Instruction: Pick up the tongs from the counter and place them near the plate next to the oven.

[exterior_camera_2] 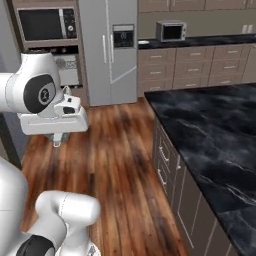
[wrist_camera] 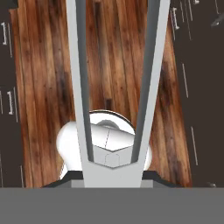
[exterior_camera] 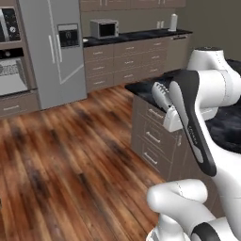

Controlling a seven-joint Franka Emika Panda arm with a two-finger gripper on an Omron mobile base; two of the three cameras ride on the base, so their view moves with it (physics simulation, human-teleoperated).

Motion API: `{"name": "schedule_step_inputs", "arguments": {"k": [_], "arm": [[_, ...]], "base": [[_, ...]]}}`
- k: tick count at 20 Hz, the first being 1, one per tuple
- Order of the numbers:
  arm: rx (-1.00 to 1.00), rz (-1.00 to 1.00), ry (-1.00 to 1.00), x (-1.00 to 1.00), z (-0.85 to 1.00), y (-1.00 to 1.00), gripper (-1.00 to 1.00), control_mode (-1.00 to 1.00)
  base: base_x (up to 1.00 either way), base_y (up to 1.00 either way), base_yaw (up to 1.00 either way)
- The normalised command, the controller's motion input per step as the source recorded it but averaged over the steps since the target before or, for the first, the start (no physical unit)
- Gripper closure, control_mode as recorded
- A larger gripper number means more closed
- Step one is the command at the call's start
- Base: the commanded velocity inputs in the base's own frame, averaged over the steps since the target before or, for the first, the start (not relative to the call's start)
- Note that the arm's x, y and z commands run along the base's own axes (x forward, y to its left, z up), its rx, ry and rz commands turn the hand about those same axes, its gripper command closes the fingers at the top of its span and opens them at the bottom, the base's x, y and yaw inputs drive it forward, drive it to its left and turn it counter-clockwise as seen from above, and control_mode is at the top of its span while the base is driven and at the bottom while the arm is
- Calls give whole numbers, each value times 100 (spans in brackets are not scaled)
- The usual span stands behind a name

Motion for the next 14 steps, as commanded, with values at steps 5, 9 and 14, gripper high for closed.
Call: {"name": "schedule_step_inputs", "arguments": {"k": [5,9,14], "arm": [[0,0,0,0,0,0,100,100],[0,0,0,0,0,0,100,100],[0,0,0,0,0,0,100,100]], "base": [[100,11,0],[100,-1,-1],[100,-1,-2]]}}
